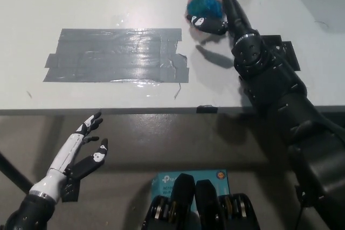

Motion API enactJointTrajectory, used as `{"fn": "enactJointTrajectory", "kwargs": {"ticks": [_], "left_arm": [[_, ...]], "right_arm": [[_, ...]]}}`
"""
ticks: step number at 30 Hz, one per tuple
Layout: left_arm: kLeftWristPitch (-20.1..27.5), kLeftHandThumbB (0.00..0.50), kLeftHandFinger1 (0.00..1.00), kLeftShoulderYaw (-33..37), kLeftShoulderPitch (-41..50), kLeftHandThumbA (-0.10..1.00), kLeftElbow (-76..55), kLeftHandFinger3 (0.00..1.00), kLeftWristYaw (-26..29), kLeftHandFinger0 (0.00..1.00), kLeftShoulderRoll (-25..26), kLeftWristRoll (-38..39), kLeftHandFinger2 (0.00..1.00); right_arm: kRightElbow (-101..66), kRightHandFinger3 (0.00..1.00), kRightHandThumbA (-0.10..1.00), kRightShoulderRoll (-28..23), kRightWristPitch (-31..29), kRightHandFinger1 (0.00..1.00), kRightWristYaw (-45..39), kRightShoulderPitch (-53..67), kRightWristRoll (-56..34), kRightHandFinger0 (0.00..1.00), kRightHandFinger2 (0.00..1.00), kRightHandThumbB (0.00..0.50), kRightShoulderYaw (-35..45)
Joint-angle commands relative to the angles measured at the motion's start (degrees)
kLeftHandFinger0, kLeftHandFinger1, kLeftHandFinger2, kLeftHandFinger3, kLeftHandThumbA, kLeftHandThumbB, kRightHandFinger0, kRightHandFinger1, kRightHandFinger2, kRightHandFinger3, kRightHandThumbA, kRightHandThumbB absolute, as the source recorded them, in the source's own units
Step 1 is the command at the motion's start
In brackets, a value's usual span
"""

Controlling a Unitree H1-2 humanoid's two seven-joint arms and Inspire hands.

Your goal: A rubick's cube is kept in the black marked spot on the table and the robot uses its right arm to pick it up and hands it to a person

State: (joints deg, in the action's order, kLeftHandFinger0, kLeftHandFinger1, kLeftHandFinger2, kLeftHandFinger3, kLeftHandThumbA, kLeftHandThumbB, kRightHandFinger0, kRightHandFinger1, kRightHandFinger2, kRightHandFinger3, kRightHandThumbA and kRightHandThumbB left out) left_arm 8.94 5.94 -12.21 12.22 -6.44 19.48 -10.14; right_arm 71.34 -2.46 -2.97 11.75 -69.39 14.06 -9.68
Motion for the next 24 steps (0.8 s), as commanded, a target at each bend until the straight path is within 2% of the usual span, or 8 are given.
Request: {"fn": "enactJointTrajectory", "kwargs": {"ticks": [1,3,10,14,16,19,22,24], "left_arm": [[2.0,0.076,0.98,-0.4,-0.3,0.38,-1.3,1.00,-0.6,0.87,0.9,-0.1,1.00],[1.8,0.076,0.98,-0.4,0.0,0.38,-1.4,1.00,-0.7,0.87,0.9,0.0,1.00],[0.9,0.075,0.98,-0.3,0.2,0.38,-2.0,1.00,-0.7,0.87,0.5,-0.3,1.00],[1.0,0.077,0.99,-0.4,1.4,0.38,-2.5,1.00,-0.4,0.87,0.5,-0.4,1.00],[0.9,0.078,0.99,-0.7,1.6,0.38,-2.7,1.00,-0.4,0.87,0.6,-0.1,1.00],[1.1,0.074,1.00,-0.7,1.7,0.37,-2.4,1.00,-0.3,0.87,0.5,0.0,1.00],[1.3,0.076,0.99,-0.4,2.2,0.38,-2.3,1.00,-0.2,0.87,0.3,-0.3,1.00],[1.7,0.081,1.00,-0.3,2.3,0.39,-1.9,1.00,-0.3,0.88,0.3,-0.1,1.00]], "right_arm": [[-6.9,1.00,0.81,-2.1,-2.6,1.00,0.2,-2.0,0.3,1.00,1.00,0.500,0.2],[-9.9,1.00,0.83,-2.7,-2.1,1.00,0.8,-1.2,0.8,1.00,1.00,0.500,0.1],[-35.3,1.00,0.77,-5.8,5.2,1.00,-0.5,6.0,1.3,1.00,1.00,0.449,2.4],[-57.7,1.00,0.76,-8.4,9.1,1.00,-3.9,14.0,0.0,1.00,1.00,0.408,4.6],[-74.9,1.00,0.82,-10.7,11.8,1.00,-6.8,22.1,-3.0,1.00,1.00,0.414,7.1],[-82.8,1.00,0.81,-11.5,10.7,1.00,-7.3,27.1,-4.3,1.00,1.00,0.401,7.8],[-94.9,1.00,0.88,-12.8,9.4,1.00,-8.6,37.3,-7.3,1.00,1.00,0.419,7.9],[-100.1,1.00,0.91,-14.0,9.5,1.00,-9.8,42.7,-9.0,1.00,1.00,0.383,7.4]]}}
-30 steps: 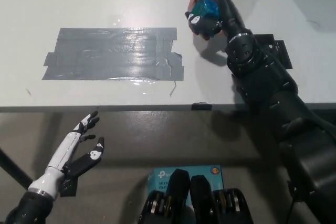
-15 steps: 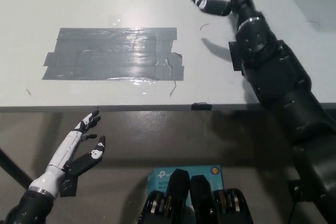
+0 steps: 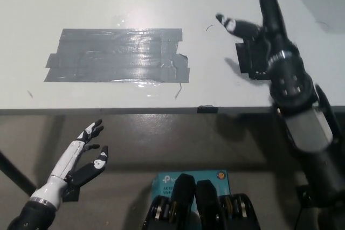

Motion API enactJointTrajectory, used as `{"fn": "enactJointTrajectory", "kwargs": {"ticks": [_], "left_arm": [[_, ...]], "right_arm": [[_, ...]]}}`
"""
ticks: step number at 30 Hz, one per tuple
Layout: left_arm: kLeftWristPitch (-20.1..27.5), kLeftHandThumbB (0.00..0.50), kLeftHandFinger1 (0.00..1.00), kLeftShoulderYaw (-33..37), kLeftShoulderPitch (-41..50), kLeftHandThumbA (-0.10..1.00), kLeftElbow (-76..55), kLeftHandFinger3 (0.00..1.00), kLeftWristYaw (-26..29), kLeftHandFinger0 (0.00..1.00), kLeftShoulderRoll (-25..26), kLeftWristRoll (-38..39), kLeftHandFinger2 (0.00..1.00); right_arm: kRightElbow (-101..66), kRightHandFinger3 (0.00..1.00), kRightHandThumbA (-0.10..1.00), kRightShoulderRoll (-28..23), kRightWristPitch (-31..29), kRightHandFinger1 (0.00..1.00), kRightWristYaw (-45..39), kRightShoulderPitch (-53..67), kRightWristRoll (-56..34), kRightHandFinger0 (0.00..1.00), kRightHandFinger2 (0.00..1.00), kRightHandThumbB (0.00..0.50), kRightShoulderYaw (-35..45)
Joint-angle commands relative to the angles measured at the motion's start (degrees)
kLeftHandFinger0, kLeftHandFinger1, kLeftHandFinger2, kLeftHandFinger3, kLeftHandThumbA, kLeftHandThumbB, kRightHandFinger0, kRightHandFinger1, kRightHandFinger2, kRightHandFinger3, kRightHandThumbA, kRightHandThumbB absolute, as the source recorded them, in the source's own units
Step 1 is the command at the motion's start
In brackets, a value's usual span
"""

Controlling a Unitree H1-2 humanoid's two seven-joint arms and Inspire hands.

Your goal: A rubick's cube is kept in the black marked spot on the table and the robot uses its right arm to pick it up and hands it to a person

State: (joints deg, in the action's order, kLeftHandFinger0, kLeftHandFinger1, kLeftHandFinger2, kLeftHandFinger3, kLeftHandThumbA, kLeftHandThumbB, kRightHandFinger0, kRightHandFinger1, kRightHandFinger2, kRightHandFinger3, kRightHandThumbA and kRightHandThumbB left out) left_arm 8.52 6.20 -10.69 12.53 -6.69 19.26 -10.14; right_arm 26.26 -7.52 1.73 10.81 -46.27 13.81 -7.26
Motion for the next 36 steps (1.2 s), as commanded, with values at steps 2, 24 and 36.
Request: {"fn": "enactJointTrajectory", "kwargs": {"ticks": [2,24,36], "left_arm": [[2.5,0.080,1.00,-0.5,0.8,0.40,-1.8,1.00,0.0,0.88,0.6,-0.3,1.00],[1.8,0.113,1.00,-0.3,3.8,0.79,-1.9,1.00,0.0,1.00,-0.2,0.0,1.00],[2.7,0.187,1.00,-0.6,5.0,1.00,-2.1,1.00,0.9,1.00,-0.3,-0.6,1.00]], "right_arm": [[-59.9,1.00,0.94,-10.1,4.6,1.00,-9.7,25.6,-9.6,1.00,1.00,0.398,4.3],[-31.0,1.00,1.00,-6.0,-11.2,1.00,-12.1,40.5,-17.7,1.00,1.00,0.275,2.4],[-19.7,1.00,1.00,-3.7,-12.8,1.00,-14.6,38.8,-17.4,1.00,1.00,0.272,3.0]]}}
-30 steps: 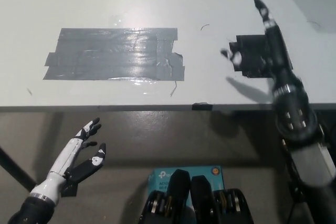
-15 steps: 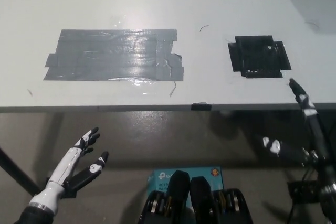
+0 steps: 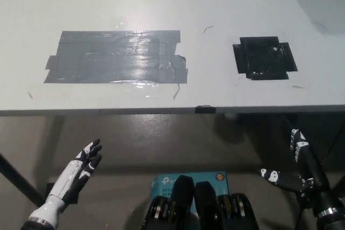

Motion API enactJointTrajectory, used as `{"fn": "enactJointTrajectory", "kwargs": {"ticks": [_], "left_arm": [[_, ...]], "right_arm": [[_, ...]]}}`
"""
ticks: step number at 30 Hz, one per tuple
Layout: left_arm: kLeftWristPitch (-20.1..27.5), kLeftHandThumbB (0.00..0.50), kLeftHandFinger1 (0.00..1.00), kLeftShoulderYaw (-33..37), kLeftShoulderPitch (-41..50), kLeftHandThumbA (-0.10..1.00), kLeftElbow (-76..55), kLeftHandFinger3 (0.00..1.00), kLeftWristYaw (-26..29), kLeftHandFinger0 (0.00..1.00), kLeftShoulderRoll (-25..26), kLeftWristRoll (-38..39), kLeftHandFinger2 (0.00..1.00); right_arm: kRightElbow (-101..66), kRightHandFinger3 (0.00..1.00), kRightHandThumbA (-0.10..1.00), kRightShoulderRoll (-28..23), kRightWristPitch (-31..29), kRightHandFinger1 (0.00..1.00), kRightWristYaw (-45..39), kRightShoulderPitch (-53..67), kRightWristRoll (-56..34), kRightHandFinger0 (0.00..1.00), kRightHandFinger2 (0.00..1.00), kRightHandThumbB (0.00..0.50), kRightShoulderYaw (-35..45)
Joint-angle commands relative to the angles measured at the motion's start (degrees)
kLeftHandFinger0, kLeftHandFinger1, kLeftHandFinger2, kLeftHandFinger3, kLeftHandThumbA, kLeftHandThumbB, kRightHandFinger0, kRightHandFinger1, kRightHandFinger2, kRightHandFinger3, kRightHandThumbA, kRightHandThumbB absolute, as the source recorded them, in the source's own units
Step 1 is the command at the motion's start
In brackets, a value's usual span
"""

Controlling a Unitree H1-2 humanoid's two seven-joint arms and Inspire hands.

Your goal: A rubick's cube is kept in the black marked spot on the table and the robot uses its right arm to pick it up and hands it to a person

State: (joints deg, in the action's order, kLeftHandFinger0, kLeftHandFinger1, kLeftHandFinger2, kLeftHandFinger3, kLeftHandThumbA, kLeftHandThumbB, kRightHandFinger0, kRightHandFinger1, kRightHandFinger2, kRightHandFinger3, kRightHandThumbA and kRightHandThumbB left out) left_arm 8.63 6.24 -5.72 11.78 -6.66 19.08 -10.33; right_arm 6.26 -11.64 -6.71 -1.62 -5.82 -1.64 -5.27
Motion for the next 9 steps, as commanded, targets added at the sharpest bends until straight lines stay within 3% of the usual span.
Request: {"fn": "enactJointTrajectory", "kwargs": {"ticks": [1,9], "left_arm": [[2.7,0.196,1.00,-0.7,0.1,1.00,-1.3,1.00,0.9,1.00,-0.1,-0.4,1.00],[2.6,0.204,1.00,-1.1,-0.4,1.00,-1.3,1.00,0.8,1.00,-0.3,0.1,1.00]], "right_arm": [[0.5,1.00,1.00,0.5,-4.5,1.00,-2.4,-1.6,-2.0,1.00,1.00,0.268,1.1],[1.4,1.00,1.00,1.2,-4.4,1.00,-3.2,-2.3,-2.5,1.00,1.00,0.301,1.7]]}}
